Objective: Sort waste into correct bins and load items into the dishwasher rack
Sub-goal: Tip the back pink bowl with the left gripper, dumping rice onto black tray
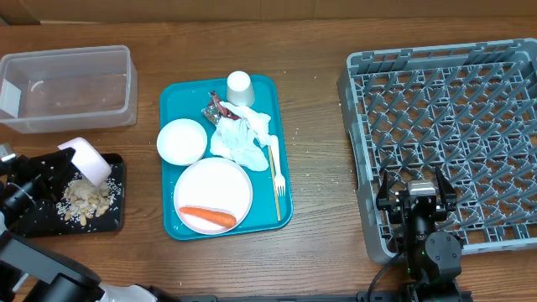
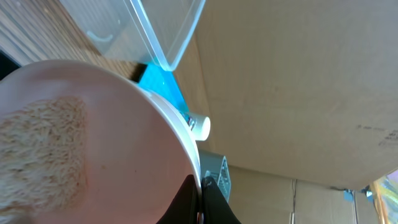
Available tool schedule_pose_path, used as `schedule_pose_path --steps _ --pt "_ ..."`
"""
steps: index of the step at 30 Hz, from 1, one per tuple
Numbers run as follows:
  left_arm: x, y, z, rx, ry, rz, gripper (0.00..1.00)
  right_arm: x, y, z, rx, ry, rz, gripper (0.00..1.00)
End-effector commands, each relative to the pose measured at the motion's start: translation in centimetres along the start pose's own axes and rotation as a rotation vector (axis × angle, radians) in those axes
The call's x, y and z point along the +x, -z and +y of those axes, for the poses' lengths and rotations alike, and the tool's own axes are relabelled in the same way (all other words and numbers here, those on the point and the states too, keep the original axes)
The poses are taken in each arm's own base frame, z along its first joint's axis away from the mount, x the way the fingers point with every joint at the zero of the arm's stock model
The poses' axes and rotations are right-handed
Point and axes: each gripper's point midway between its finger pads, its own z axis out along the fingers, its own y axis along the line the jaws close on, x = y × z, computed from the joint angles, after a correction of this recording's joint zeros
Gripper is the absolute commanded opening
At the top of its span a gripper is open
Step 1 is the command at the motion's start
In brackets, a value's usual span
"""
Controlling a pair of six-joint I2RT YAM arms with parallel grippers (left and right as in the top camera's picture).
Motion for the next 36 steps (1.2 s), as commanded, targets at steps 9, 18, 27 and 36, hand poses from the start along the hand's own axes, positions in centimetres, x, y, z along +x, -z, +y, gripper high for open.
schedule_pose_path --steps 9,18,27,36 --pt "-0.1 -0.1 -0.1 0.189 0.116 0.04 0.04 0.4 -0.1 -0.1 0.008 0.0 0.006 1.0" --pt "-0.7 -0.2 0.1 0.272 0.174 0.051 0.04 0.4 -0.1 -0.1 0.008 0.0 0.006 1.0" --pt "-1.3 1.1 -0.4 0.327 0.214 0.026 0.04 0.4 -0.1 -0.1 0.008 0.0 0.006 1.0" --pt "-1.4 1.5 -0.3 0.327 0.203 0.013 0.04 0.4 -0.1 -0.1 0.008 0.0 0.006 1.0"
